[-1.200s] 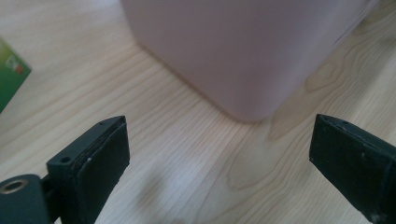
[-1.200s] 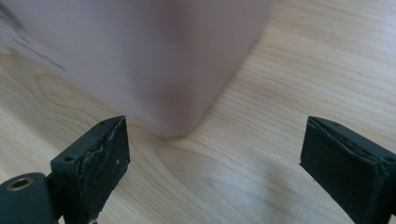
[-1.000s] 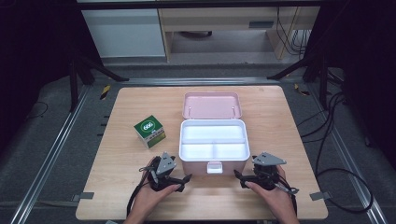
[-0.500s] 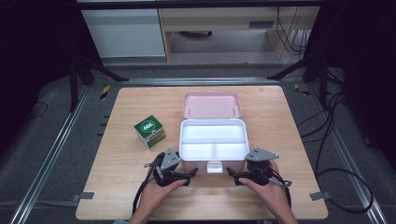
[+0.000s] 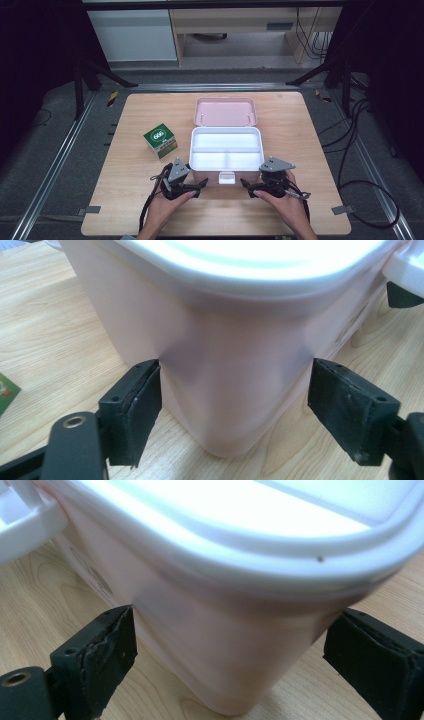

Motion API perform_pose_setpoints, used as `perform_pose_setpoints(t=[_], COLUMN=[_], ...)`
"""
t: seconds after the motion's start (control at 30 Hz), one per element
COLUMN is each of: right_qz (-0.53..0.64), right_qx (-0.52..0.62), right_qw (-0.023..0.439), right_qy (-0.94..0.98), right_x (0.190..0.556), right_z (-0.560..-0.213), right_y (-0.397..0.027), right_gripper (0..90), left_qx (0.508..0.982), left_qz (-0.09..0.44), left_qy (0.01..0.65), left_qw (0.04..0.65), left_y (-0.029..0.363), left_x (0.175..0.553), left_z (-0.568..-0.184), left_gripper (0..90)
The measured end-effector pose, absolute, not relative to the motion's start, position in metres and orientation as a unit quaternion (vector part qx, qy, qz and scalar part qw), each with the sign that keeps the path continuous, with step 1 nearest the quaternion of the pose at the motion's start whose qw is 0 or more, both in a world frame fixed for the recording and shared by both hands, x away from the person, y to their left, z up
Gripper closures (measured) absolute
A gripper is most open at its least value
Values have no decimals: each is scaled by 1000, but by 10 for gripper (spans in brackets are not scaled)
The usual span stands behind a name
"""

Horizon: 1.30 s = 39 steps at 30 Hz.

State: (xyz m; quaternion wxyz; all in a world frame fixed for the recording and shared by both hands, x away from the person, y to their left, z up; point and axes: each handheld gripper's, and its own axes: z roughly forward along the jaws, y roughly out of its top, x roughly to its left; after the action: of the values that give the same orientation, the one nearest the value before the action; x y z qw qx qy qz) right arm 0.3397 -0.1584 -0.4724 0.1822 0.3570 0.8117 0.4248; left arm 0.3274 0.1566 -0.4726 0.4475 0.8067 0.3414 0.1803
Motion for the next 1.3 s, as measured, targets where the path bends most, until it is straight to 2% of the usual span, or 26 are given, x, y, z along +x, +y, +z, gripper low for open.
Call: perform_pose_setpoints(t=[0.9,1.07,1.1,1.3], right_qz=[430,434,428,407], right_qx=[354,356,361,368], right_qw=[183,179,175,178], right_qy=[810,808,810,817], right_x=[343,341,337,324], right_z=[-474,-477,-480,-488], right_y=[-144,-147,-151,-168], right_gripper=[78,97,63,57], left_qx=[807,811,821,852], left_qz=[194,183,183,158], left_qy=[348,339,330,309], left_qw=[437,441,429,393], left_y=[169,172,175,195], left_x=[324,324,322,326], left_z=[-472,-472,-471,-462], left_gripper=[248,212,183,103])
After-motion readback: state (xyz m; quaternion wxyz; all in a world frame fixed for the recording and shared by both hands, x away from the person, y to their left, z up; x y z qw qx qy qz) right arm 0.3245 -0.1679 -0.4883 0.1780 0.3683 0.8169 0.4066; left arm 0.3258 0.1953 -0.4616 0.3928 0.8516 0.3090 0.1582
